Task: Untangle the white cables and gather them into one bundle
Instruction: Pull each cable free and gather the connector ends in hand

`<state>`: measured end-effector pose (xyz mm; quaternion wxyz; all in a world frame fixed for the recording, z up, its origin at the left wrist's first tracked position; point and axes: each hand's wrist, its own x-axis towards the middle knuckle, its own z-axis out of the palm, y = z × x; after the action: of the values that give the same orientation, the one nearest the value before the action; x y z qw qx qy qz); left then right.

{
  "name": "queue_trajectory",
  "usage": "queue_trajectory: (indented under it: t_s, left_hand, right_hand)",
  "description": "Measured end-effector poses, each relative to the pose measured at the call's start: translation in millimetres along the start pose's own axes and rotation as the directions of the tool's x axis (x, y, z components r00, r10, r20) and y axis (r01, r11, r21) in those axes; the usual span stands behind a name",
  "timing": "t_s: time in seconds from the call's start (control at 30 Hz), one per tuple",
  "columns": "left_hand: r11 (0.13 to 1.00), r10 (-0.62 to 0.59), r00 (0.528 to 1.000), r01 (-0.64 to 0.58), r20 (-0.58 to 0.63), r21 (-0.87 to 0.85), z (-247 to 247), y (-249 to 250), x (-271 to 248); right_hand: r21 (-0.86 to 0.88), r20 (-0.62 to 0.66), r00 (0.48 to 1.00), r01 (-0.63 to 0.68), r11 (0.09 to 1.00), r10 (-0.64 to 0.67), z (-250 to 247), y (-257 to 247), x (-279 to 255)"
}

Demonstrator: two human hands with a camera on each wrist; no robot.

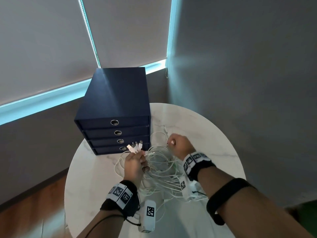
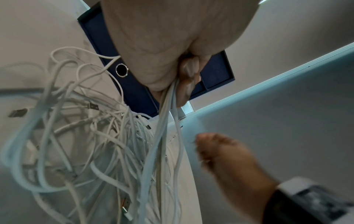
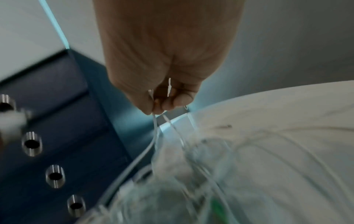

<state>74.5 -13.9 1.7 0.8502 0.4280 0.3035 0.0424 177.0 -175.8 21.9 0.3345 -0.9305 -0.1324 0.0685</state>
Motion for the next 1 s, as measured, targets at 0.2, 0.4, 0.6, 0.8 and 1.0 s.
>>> queue_trajectory:
  t_s: [0.2,0.4,0.6,0.8,1.0]
  left_hand:
    - [1.000,-0.012,0.999,0.013,0.040,-0.022,5,2,2]
    - [0.999,0.037,0.999,-0.037,0.032,0.017,11,2,-3]
    - [0.984,0.112,0.987,-0.126,0.114,0.124,21,1,-10]
    - [0.987,0.098,0.979,-0.119,0.177,0.110,30,3,-11]
    - [0.959,0.188,0.954,-0.229,0.236,0.165,37,10,-28]
  right_hand:
    - [0.487,-0.350,0.937,0.174,0.856,0.009,-99,-63,30]
    - [0.764,-0.545,0.831,0.439,0.472,0.109,-184,-112,17]
    - [0.796,-0.251,0.968,0.215,0.565,-0.015,-133,-104,-4]
    - [0.388,0.005,0.998,0.052,0.920,-0.059,-55,-90,-26]
    - [0.227,0.131,0.987,0.063,0.972,-0.094,-26,-98,-50]
